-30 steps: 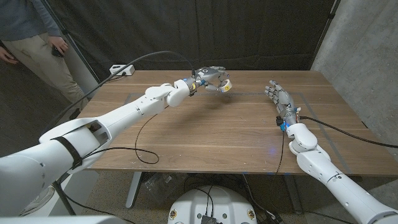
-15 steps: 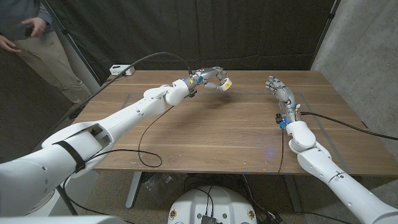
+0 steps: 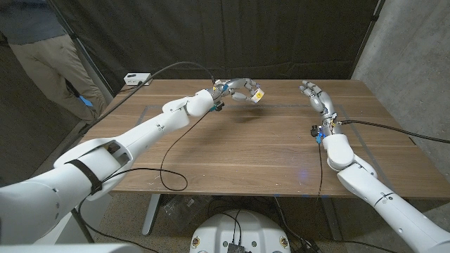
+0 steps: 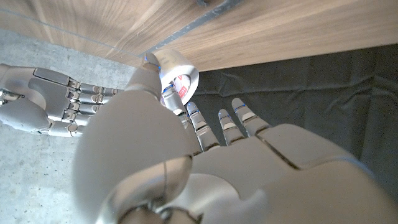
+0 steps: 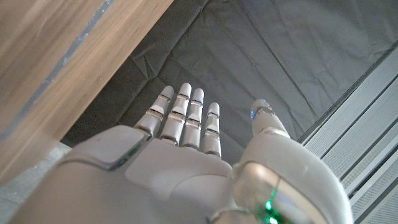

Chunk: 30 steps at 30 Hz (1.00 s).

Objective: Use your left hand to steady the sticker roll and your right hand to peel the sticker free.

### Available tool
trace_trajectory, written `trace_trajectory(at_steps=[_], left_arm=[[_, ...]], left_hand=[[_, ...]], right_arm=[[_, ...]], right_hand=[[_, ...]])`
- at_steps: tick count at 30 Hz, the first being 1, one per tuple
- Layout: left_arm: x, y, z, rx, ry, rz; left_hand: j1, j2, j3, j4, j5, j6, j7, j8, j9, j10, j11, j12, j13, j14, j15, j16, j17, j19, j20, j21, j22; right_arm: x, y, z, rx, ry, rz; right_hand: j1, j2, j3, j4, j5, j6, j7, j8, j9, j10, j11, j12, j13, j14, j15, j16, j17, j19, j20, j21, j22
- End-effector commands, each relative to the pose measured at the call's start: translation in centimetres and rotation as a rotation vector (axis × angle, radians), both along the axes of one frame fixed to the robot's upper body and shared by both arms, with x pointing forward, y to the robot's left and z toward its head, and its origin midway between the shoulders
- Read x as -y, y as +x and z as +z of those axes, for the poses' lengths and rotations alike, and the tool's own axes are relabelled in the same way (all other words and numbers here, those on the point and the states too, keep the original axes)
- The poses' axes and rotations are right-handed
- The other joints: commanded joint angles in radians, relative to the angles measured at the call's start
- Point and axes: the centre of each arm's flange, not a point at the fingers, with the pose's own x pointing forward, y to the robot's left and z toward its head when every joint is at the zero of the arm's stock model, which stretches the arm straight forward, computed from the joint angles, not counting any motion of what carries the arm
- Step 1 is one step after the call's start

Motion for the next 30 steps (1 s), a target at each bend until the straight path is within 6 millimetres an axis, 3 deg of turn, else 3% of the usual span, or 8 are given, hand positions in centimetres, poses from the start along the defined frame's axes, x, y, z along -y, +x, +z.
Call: trace_trajectory(at_steps=[1, 13, 17, 30], left_arm=[[0.9, 0.7, 0.6, -0.157, -0.089, -0.107], [2.6, 0.5, 0.9, -0.137, -0.103, -0.148], [3.2, 0.2, 1.1, -0.110, -0.076, -0.148], [4.7, -0.1, 1.9, -0.072, -0.001, -0.143]], left_hand=[[-0.006, 0.012, 0.026, 0.016, 0.003, 0.035, 0.039, 0.051, 0.096, -0.006, 0.007, -0.005, 0.006, -0.012, -0.059, -0.002, 0.004, -0.006, 0.011, -0.004, 0.004], [-0.009, 0.014, 0.027, 0.020, 0.006, 0.033, 0.034, 0.059, 0.105, -0.005, 0.004, -0.007, 0.009, -0.019, -0.054, 0.000, 0.005, -0.012, 0.014, -0.005, 0.004], [-0.008, 0.013, 0.027, 0.018, 0.006, 0.041, 0.039, 0.065, 0.108, -0.001, 0.001, -0.005, 0.010, -0.021, -0.057, 0.000, 0.005, -0.013, 0.011, -0.005, 0.005], [-0.005, 0.010, 0.030, 0.015, 0.003, 0.044, 0.042, 0.073, 0.116, -0.001, -0.001, -0.005, 0.012, -0.030, -0.052, -0.003, 0.004, -0.023, 0.011, -0.007, 0.005]], right_arm=[[-1.1, -2.0, 1.0, 0.105, -0.129, -0.193], [-2.2, -3.8, 1.6, 0.175, -0.205, -0.347], [-2.4, -4.2, 2.0, 0.185, -0.241, -0.384], [-3.5, -5.5, 2.7, 0.205, -0.343, -0.534]], right_hand=[[0.028, 0.000, 0.011, 0.004, -0.002, 0.021, -0.003, 0.009, 0.003, 0.030, -0.005, 0.012, 0.004, 0.041, -0.026, 0.022, 0.016, 0.027, -0.008, 0.016, 0.006], [0.137, -0.006, -0.007, 0.003, -0.022, 0.100, -0.016, 0.030, 0.007, 0.152, -0.043, 0.051, 0.029, 0.174, -0.116, 0.159, 0.118, 0.096, -0.041, 0.075, 0.034], [0.169, -0.015, -0.016, 0.002, -0.026, 0.112, -0.020, 0.032, 0.008, 0.184, -0.050, 0.060, 0.038, 0.191, -0.139, 0.204, 0.155, 0.103, -0.044, 0.091, 0.047], [0.229, -0.031, -0.049, 0.012, -0.025, 0.176, -0.041, 0.044, 0.010, 0.221, -0.072, 0.073, 0.065, 0.197, -0.153, 0.317, 0.262, 0.106, -0.051, 0.127, 0.081]])
